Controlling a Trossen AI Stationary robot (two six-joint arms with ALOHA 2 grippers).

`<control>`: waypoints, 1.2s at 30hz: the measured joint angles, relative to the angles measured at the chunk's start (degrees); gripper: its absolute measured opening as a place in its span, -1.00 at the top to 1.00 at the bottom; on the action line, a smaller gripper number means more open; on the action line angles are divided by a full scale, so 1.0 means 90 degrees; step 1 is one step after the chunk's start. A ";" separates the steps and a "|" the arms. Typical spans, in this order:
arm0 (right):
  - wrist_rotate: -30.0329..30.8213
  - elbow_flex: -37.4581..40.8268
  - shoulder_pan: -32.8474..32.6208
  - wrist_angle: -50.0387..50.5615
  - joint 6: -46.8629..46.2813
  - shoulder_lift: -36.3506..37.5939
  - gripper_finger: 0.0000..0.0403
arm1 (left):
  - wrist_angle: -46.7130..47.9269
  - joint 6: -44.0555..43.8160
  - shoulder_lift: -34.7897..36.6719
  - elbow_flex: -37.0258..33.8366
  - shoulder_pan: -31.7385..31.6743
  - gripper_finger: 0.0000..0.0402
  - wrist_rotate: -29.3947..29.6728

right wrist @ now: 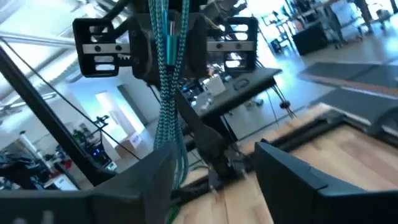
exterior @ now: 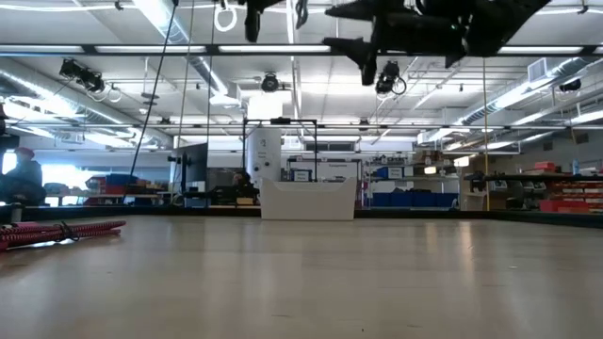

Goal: Pick and place USB-C Cables
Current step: Put the light blue charger cable into the white bin

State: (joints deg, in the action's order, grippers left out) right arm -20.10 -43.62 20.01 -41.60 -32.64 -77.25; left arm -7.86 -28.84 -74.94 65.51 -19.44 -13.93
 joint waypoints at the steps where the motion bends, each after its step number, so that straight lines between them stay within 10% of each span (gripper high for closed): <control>1: -0.0016 -0.0181 -0.0017 0.0068 0.0064 -0.0065 -0.13 | -0.0019 0.0002 -0.0020 0.0092 -0.0002 0.94 0.0019; 13: -0.0498 -0.1631 -0.0056 0.0734 0.0337 -0.0538 -0.10 | -0.0026 0.0284 -0.0092 0.0386 -0.0002 0.94 0.0044; 26: -0.0899 -0.1999 -0.0175 0.0840 0.0460 -0.1094 0.56 | -0.0044 0.0313 -0.0092 0.0386 -0.0005 0.90 0.0203; 29: -0.0871 -0.2071 -0.0083 0.1146 0.0553 -0.1030 0.87 | 0.0066 0.0323 -0.0069 0.0389 -0.0073 0.75 0.0171; 36: -0.0221 -0.3055 0.0499 0.4127 0.1692 -0.0801 0.90 | 0.1996 0.0452 0.0582 0.0398 -0.0601 0.14 -0.0347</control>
State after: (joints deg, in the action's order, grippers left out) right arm -22.08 -71.12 24.50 -4.46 -17.41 -84.46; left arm 10.11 -24.77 -69.70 69.09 -24.85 -17.06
